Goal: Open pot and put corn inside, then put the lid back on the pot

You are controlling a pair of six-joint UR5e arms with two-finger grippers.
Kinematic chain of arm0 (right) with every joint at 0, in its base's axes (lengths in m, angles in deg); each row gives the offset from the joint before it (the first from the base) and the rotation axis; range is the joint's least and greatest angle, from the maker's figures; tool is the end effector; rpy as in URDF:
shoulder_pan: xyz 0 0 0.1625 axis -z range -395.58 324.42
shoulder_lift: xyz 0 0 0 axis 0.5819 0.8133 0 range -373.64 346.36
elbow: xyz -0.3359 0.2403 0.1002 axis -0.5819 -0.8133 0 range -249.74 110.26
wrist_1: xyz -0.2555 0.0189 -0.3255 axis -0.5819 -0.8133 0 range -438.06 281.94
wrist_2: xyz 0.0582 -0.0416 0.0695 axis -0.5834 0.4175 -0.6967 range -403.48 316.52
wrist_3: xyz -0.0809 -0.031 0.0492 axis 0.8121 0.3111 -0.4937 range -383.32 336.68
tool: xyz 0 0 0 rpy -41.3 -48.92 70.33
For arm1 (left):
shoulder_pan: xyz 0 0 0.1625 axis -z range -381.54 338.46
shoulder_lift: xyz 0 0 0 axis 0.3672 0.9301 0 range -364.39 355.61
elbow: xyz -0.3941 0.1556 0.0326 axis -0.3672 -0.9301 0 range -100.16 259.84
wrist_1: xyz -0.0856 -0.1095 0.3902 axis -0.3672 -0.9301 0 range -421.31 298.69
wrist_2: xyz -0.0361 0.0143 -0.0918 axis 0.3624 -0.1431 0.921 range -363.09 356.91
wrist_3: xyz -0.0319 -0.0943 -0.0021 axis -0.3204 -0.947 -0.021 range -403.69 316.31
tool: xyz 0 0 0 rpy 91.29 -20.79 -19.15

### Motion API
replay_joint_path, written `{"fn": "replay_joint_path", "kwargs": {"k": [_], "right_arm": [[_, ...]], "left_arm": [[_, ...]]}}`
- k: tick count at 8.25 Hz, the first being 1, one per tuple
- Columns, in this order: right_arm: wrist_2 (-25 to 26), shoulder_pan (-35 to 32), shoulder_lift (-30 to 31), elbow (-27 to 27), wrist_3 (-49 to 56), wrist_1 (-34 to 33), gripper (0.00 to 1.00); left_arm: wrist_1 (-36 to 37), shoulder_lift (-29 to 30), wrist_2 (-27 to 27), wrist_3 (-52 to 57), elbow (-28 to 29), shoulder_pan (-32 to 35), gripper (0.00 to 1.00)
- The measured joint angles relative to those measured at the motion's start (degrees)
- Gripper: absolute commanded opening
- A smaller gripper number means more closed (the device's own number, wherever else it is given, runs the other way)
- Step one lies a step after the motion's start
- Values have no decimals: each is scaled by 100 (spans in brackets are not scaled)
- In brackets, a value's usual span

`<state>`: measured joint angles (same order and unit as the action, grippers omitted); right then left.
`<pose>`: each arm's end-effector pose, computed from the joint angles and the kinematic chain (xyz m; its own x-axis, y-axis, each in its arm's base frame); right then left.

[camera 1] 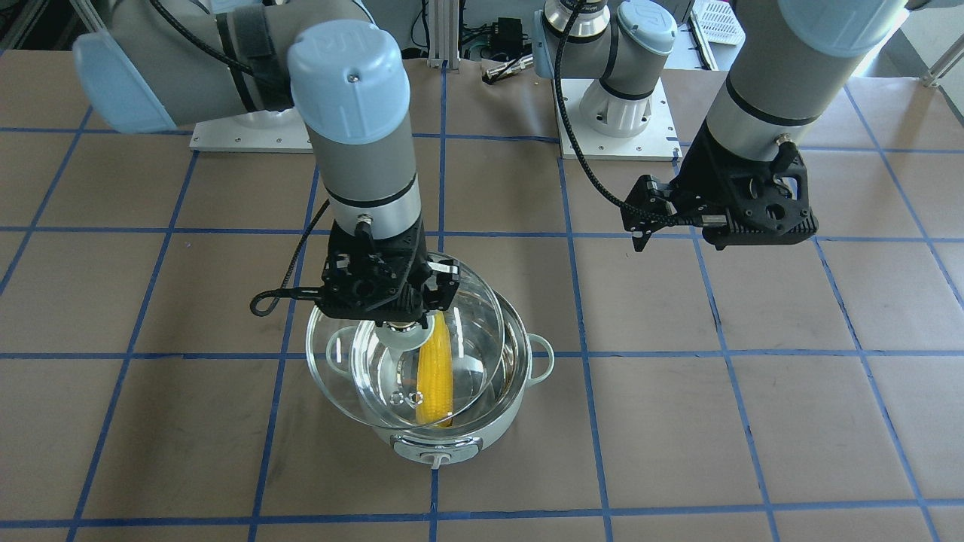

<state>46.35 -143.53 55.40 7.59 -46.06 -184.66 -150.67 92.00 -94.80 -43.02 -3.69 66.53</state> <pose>0.3284 -0.5803 0.4187 -0.9951 0.0793 -0.0585 0.0864 0.9874 -0.1322 -0.1120 -0.5445 0.4871 -0.9993 -0.0222 -0.0299 -0.0219 0.9997 -0.0120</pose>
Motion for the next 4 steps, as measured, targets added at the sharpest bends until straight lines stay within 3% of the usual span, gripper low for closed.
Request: {"fn": "replay_joint_path", "kwargs": {"k": [4], "right_arm": [[16, -407, -354, -2, -620, -225, 12]], "left_arm": [[-128, -161, -32, -83, 12, -18, 100]]}}
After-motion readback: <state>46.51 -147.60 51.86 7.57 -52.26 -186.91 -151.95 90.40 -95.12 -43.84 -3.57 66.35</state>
